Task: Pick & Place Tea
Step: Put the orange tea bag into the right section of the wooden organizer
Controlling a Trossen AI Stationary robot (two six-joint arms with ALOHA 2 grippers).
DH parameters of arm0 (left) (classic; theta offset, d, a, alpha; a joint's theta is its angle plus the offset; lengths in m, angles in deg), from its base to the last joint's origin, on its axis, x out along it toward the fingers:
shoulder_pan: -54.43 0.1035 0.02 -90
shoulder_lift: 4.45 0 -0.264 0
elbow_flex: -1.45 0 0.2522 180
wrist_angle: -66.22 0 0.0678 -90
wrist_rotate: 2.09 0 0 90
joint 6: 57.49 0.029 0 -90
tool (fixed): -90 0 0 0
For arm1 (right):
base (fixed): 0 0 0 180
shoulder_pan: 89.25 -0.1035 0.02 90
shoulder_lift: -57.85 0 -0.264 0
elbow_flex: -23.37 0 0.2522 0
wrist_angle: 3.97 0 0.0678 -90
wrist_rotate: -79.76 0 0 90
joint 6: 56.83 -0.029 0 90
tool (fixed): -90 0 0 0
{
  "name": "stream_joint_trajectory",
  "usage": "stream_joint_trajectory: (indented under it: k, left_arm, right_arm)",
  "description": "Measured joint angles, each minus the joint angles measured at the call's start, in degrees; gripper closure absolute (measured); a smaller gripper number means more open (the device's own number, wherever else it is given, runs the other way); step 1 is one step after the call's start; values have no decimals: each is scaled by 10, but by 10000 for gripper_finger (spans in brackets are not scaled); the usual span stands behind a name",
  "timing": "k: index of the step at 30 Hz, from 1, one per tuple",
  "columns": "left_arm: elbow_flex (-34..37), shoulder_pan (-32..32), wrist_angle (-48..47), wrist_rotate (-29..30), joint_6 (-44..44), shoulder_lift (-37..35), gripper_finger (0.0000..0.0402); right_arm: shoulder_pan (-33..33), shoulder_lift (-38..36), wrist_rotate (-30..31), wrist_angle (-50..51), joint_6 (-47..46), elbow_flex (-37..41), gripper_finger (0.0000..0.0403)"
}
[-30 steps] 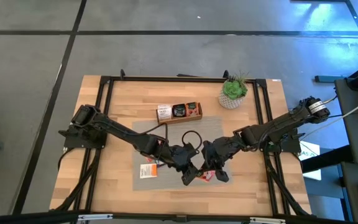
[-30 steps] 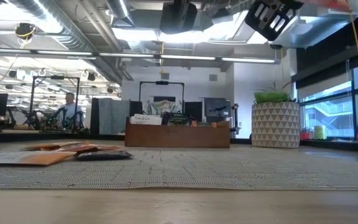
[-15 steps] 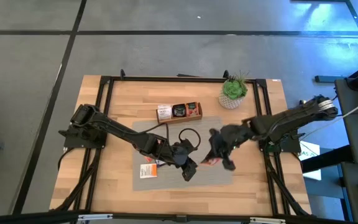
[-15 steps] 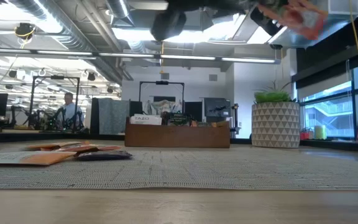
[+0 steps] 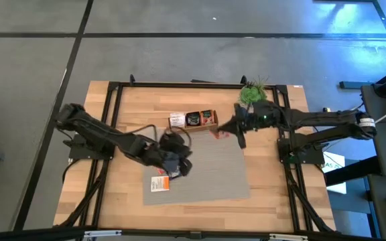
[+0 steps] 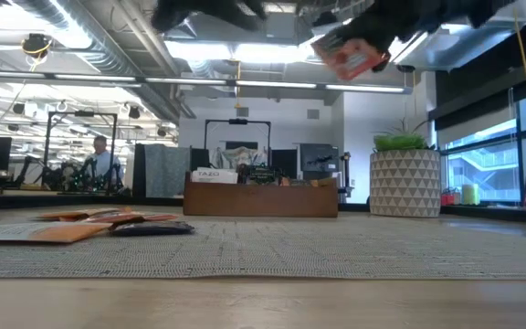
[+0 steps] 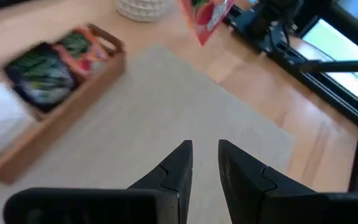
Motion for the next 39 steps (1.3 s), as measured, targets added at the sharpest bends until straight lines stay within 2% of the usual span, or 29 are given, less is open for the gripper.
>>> stream_joint_trajectory:
  k: [3,7,14,17,22,30,39]
  left_arm:
    - [64,14,41,0,14,-54,328]
    - [156,47,134,-27,63,-119,329]
    - [282,108,307,-107,136,-180,328]
    - [302,136,329,-151,148,-182,329]
    - [316,177,329,-203,150,-181,327]
    - [317,219,329,-243,173,-180,328]
    - [317,245,329,-275,190,-180,329]
  right_arm:
    - [45,19,5,-79,-2,24,400]
    - [100,68,5,-150,-7,51,400]
    - [166,208,-34,-301,-19,69,400]
    - [178,271,-59,-362,-31,69,400]
    - [189,331,-61,-418,-28,69,400]
    - [195,343,-50,-417,29,69,398]
    - [195,343,-33,-374,60,69,350]
